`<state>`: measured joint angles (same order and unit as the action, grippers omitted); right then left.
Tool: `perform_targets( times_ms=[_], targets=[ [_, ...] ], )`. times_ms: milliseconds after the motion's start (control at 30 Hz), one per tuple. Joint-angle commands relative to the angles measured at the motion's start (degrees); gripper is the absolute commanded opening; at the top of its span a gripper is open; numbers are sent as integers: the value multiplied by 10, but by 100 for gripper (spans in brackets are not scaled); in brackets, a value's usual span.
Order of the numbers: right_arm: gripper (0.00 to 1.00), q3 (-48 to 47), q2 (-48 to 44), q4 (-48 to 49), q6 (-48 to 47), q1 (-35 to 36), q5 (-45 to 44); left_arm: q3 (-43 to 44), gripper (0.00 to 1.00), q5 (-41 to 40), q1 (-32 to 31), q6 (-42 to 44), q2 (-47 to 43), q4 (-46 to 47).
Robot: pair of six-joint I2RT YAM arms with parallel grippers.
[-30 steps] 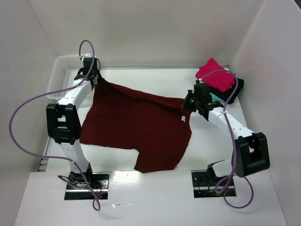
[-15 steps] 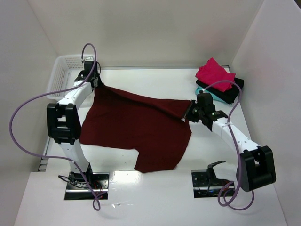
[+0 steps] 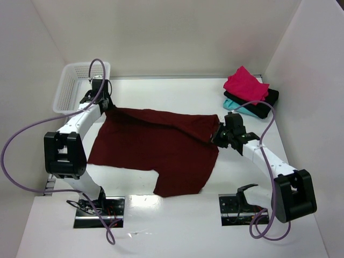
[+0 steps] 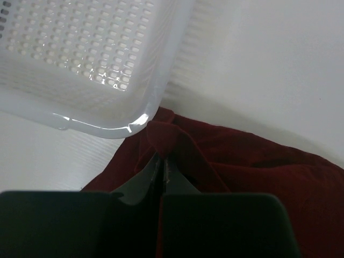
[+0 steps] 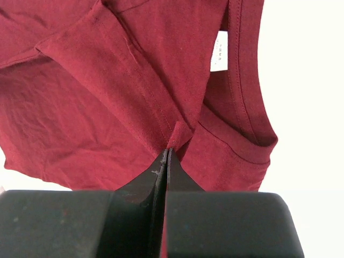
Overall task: Fold and stack the t-shirts
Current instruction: Fold the flattened tshirt in 1/3 of the way
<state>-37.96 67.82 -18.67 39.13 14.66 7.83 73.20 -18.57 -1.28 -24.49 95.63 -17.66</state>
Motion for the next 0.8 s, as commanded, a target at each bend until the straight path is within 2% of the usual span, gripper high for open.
perform_targets(
  times_ms=[0,67,167,200,233,267,300,333,400,433,467,500,533,567,633,767],
  targets=[
    [0,9,-7,4,-6,4,3,-11,0,9,4,-16,4,-15],
    [3,12,-7,4,-6,4,6,-11,0,9,4,-19,12,-27],
    [28,12,-7,-1,-6,4,0,0,5,9,4,-24,24,-37],
    [39,6,-7,-1,-6,4,-5,8,12,9,4,-29,24,-37],
    [44,0,-7,-1,-6,4,-5,8,15,18,4,-29,24,-37],
    [48,-10,-7,-7,-6,4,-10,8,23,24,4,-24,11,-29],
    [53,-17,-7,-8,-6,4,-19,8,28,30,4,-24,4,-28],
    [66,-25,-7,-15,-12,4,-19,14,33,46,4,-19,3,-20],
    [75,-53,-7,-15,-13,4,-38,29,45,63,4,-19,-4,-14],
    [76,-57,-7,-15,-17,4,-40,33,47,64,-2,-14,-4,-14],
    [77,-68,-1,-11,-19,4,-45,45,55,64,-7,-13,-4,-19],
    [81,-75,15,-9,-23,4,-46,53,69,64,-15,-13,-4,-20],
    [82,-85,28,-6,-25,4,-46,63,79,64,-22,-13,-4,-23],
    [82,-94,40,0,-25,4,-46,72,85,64,-24,-13,-4,-26],
    [82,-101,70,13,-25,4,-48,81,90,81,-24,-13,-11,-26],
    [82,-113,110,18,-24,4,-102,87,91,133,-30,-13,-24,-26]
  ],
)
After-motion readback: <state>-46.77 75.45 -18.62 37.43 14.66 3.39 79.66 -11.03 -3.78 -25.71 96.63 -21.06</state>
